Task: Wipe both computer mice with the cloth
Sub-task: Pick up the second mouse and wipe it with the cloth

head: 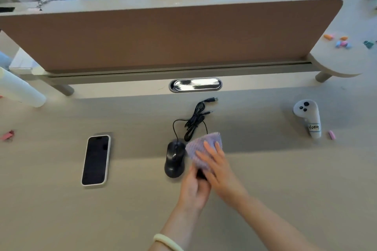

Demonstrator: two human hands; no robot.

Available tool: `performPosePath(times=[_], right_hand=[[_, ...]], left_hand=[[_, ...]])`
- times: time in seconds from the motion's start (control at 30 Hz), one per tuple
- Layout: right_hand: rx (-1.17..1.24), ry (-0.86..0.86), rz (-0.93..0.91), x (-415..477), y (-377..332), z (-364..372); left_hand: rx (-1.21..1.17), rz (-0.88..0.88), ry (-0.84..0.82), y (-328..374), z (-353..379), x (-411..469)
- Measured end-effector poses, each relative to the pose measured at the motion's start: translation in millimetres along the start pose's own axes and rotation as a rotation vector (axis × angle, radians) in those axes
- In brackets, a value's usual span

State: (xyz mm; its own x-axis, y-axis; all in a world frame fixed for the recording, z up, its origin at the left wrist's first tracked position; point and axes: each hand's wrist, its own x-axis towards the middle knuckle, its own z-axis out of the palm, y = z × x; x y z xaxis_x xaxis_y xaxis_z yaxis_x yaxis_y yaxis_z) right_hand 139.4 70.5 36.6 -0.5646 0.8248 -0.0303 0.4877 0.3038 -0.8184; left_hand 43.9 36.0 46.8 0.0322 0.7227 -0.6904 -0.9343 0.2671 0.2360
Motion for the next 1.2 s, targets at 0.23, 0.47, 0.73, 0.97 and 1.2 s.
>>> performPosePath(times=[0.23, 0.47, 0.73, 0.97, 1.2], right_hand=[[0.1, 0.041, 0.027, -8, -8, 2], [0.007, 0.05, -0.015, 9, -2, -2], [0.1, 0.002, -0.002, -33, -15, 5], [0.166, 0.051, 0.148, 24, -3, -10], [0.442, 0.282, 0.461, 18, 11, -59]], left_hand=[[-0.033, -0.018, -0.012, 6, 0, 0], [0.015, 0.019, -0.017, 3, 2, -1], [0.046, -0.027, -0.026, 5, 4, -3], [0.015, 0.082, -0.054, 4, -1, -2], [-0.006, 0.136, 0.02, -5, -14, 14]])
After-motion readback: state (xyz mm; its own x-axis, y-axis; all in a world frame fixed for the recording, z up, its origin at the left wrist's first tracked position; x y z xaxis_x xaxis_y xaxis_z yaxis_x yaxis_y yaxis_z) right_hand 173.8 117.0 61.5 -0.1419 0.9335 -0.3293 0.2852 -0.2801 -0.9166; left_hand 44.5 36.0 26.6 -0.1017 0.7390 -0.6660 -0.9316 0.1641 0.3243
